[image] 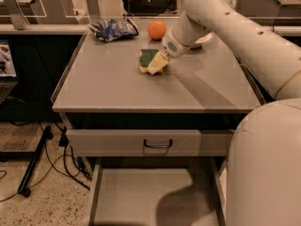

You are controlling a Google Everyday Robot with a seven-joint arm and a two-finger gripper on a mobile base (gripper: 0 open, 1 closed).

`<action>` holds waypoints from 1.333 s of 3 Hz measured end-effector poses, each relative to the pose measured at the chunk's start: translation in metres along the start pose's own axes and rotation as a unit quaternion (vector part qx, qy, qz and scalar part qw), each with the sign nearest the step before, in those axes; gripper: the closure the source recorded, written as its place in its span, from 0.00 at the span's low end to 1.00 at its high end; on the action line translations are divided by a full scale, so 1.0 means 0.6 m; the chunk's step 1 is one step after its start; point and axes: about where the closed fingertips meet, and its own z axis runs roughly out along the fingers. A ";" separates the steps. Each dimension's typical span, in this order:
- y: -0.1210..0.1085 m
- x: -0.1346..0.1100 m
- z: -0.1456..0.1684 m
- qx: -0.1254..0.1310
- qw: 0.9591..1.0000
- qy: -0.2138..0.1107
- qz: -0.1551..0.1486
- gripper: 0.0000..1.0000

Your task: Place sponge into middle drawer

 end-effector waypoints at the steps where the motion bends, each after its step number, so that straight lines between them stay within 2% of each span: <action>1: 0.000 -0.006 -0.010 0.000 1.000 0.000 0.000 1.00; 2: 0.000 -0.008 -0.013 0.000 1.000 0.000 0.000 1.00; 3: 0.032 0.024 -0.058 -0.009 0.999 -0.012 -0.038 1.00; 4: 0.108 0.098 -0.159 -0.048 0.994 -0.040 -0.092 1.00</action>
Offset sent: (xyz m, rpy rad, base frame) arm -0.0907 -0.0351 0.0753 0.0299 -0.1286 0.2356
